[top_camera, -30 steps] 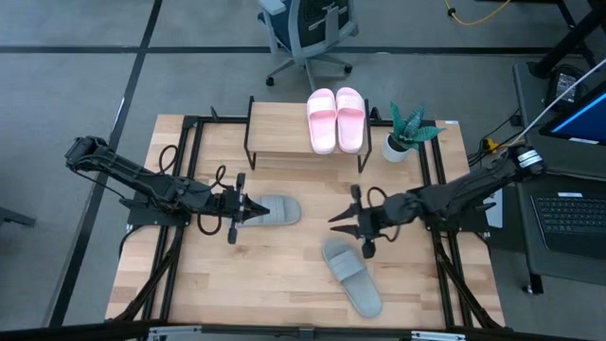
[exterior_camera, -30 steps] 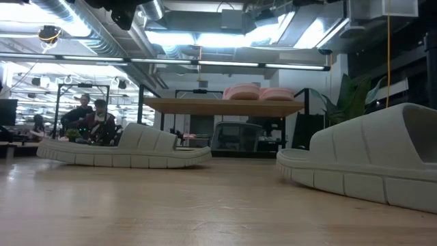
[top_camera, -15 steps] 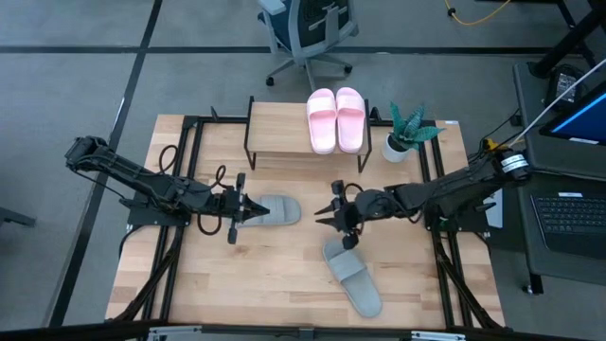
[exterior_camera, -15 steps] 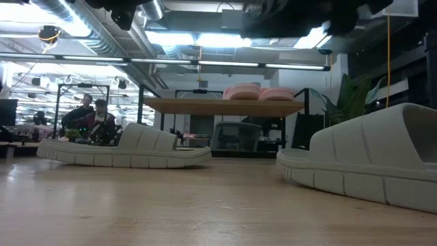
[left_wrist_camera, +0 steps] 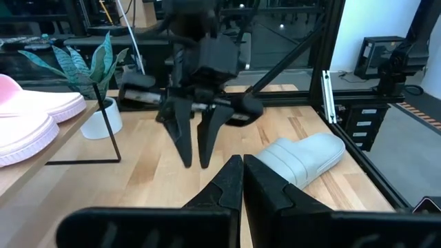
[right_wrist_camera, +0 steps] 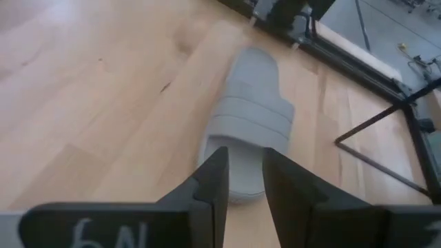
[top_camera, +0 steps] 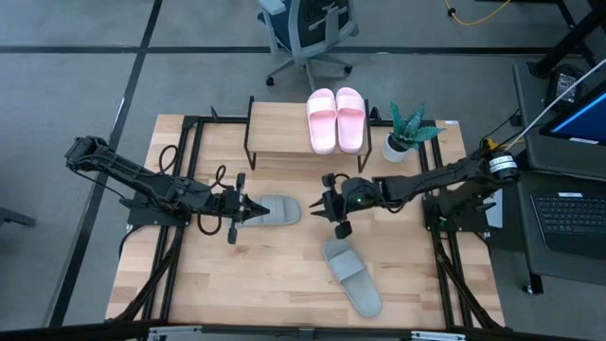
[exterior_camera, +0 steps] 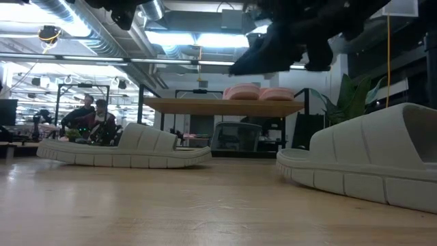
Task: Pick and place slides into the shelf
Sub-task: Put the left gray slipper on the shelf
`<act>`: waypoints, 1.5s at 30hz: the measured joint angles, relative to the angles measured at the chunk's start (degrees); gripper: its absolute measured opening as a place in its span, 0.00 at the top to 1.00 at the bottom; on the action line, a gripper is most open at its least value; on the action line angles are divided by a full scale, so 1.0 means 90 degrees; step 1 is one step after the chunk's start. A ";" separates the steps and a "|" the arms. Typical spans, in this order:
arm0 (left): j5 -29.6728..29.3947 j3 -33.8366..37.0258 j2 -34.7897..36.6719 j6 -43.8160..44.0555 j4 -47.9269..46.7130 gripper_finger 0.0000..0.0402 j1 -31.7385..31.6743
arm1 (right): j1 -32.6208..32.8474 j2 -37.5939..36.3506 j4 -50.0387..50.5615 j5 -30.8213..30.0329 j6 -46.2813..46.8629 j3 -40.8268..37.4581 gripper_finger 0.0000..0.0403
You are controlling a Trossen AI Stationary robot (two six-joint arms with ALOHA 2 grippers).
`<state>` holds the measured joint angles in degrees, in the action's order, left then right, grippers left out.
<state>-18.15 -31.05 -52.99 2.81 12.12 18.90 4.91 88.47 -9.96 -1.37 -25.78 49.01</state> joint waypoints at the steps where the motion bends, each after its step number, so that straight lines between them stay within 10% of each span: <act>1: 0.0000 0.0000 0.0000 0.0000 0.0000 0.98 0.0000 | -0.0060 0.0066 -0.0001 0.0007 0.0000 0.0000 0.78; 27: -0.0039 0.0000 0.0000 0.0000 0.0031 0.98 0.0000 | -0.0563 0.1420 -0.1869 -0.0040 -0.0694 -0.0007 0.78; 45: -0.0751 0.0000 -0.0002 -0.0552 0.0034 0.98 -0.0116 | -0.0452 -0.1104 -0.0237 0.1342 0.1285 -0.0041 0.98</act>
<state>-24.91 -31.05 -53.01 -2.16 12.43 17.85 0.84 78.54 -12.09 10.71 -14.21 48.65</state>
